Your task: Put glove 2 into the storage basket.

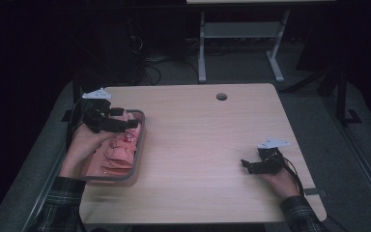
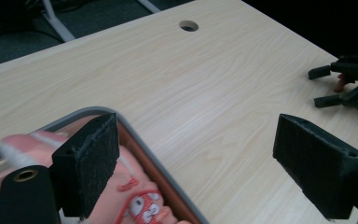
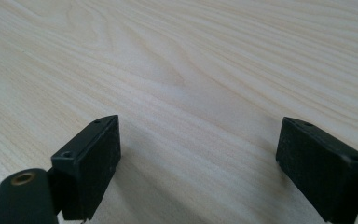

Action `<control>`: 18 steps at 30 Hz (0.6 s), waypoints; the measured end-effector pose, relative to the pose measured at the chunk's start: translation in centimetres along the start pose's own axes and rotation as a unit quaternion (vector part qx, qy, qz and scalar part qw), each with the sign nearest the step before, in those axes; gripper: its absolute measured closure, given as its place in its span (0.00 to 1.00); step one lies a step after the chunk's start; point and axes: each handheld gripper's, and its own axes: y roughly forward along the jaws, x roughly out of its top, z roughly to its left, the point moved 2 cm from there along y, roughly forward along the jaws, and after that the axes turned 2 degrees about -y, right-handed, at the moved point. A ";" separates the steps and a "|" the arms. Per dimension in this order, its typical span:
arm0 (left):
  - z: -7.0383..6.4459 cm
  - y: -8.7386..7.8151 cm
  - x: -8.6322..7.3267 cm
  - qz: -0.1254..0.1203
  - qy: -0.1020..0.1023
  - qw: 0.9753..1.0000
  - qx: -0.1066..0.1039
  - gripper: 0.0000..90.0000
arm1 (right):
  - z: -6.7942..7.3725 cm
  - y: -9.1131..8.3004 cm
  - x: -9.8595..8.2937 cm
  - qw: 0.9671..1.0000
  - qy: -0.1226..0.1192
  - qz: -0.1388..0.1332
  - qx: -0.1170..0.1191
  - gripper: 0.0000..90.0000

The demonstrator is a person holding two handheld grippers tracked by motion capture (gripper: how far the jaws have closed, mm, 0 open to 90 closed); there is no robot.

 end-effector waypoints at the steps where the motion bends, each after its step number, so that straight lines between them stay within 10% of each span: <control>1: -0.3 0.2 0.0 0.001 0.002 1.000 -0.003 0.16 | 0.0 0.0 0.0 1.000 0.000 0.000 0.000 0.15; 18: -4.2 4.0 -0.7 0.008 0.033 0.999 -0.032 0.16 | 0.0 0.0 0.0 1.000 0.000 0.000 0.000 0.15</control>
